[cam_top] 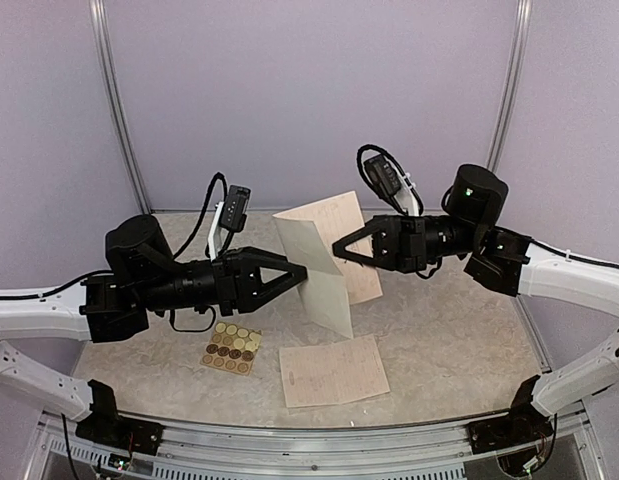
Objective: Place the letter into the envelope and seal it
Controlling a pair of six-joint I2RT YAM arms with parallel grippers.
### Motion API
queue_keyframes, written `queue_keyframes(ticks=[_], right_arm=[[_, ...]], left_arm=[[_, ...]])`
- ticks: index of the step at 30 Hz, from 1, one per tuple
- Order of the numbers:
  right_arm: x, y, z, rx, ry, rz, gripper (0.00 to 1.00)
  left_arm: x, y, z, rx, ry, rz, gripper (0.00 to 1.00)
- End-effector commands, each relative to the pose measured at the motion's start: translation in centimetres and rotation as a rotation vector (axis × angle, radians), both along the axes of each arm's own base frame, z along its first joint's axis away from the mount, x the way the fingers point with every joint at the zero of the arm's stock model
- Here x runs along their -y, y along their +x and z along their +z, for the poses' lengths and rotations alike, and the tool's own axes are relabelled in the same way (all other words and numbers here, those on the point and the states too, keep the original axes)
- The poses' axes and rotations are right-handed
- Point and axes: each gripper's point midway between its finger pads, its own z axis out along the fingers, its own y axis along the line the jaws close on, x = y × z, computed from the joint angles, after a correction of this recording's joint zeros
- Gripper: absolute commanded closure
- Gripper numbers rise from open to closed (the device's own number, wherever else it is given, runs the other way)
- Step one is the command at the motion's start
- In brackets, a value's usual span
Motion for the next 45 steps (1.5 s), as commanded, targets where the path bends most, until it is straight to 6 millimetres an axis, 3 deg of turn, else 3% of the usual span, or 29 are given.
queue_keyframes(ticks=[1, 5, 10, 16, 22, 27, 30, 40, 43, 45], right_arm=[[-0.1, -0.8, 0.3, 0.013, 0.021, 0.037, 1.00], [0.0, -0.8, 0.2, 0.011, 0.022, 0.026, 1.00], [0.0, -0.5, 0.0, 0.003, 0.015, 0.004, 1.00], [1.1, 2.1, 0.3, -0.021, 0.017, -0.168, 0.57], [4.4, 3.1, 1.9, -0.023, 0.115, -0.264, 0.19], [5.0, 2.2, 2.1, 0.009, 0.129, -0.252, 0.02], [4.7, 1.6, 1.9, 0.016, 0.117, -0.203, 0.00], [1.3, -0.6, -1.2, 0.000, -0.038, -0.084, 0.01], [0.7, -1.2, -1.4, -0.002, -0.041, -0.050, 0.12], [0.4, -1.4, -1.1, 0.003, -0.033, -0.040, 0.26]], left_arm=[[0.2, -1.4, 2.2, 0.062, -0.065, -0.065, 0.67], [0.0, -1.5, 2.0, 0.061, -0.066, -0.062, 0.87], [-0.3, -1.6, 1.9, 0.058, -0.068, -0.062, 1.00], [-1.1, -1.1, 1.5, 0.056, -0.054, -0.015, 1.00], [-1.9, -0.9, 1.5, 0.053, -0.041, 0.021, 1.00], [-2.1, -0.8, 1.3, 0.048, -0.021, 0.036, 1.00], [-2.3, -0.8, 1.4, 0.050, -0.022, 0.040, 1.00], [-2.5, -0.5, 1.9, 0.055, -0.047, 0.059, 1.00], [-2.3, -0.4, 1.8, 0.054, -0.044, 0.060, 1.00], [-2.3, -0.3, 1.7, 0.051, -0.039, 0.063, 1.00]])
